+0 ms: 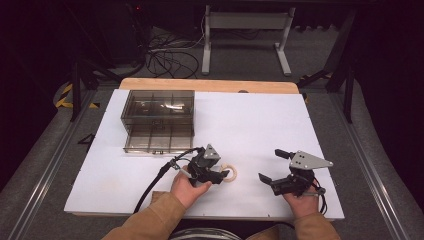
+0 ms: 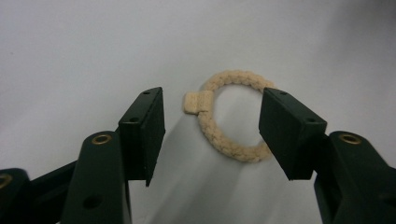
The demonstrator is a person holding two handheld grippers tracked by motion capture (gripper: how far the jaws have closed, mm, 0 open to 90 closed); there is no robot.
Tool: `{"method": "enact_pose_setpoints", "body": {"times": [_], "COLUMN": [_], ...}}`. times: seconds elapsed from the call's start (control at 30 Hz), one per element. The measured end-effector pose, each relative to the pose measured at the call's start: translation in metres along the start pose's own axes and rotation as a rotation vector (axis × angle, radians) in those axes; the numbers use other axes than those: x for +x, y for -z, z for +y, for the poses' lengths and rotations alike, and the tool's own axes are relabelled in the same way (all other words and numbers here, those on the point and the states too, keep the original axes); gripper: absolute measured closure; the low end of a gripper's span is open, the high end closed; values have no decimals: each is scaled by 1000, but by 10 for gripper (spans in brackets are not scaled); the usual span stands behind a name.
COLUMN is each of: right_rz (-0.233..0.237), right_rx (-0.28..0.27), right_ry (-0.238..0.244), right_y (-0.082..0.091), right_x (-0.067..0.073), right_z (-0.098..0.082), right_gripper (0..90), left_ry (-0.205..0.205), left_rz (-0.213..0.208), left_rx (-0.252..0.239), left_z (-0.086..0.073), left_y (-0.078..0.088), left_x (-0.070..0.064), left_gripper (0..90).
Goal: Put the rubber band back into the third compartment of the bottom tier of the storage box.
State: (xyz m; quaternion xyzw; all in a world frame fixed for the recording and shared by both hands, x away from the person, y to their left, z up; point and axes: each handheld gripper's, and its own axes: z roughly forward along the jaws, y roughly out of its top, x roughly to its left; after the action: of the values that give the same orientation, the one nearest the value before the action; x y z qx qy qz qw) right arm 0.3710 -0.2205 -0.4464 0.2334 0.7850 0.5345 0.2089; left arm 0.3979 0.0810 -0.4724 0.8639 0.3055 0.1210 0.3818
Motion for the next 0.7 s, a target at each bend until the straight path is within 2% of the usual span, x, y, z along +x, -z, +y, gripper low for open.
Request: {"method": "enact_pose_setpoints", "body": {"times": [0.33,0.47,0.7], "right_rz": [0,2,4], "right_rx": [3,5,7], "right_ry": [1,2,2], "right_y": [0,-1,-1], "right_x": [0,0,0], "right_z": [0,0,0], "right_gripper": [4,4,4], "left_ry": [2,0,-11], "left_rz": [6,5,45], "left_rx": [29,39,42], "left_z": [0,0,0], "left_y": [-3,-5,-5], "left_x": [-1,-2,-5], "left_gripper": [611,659,728]}}
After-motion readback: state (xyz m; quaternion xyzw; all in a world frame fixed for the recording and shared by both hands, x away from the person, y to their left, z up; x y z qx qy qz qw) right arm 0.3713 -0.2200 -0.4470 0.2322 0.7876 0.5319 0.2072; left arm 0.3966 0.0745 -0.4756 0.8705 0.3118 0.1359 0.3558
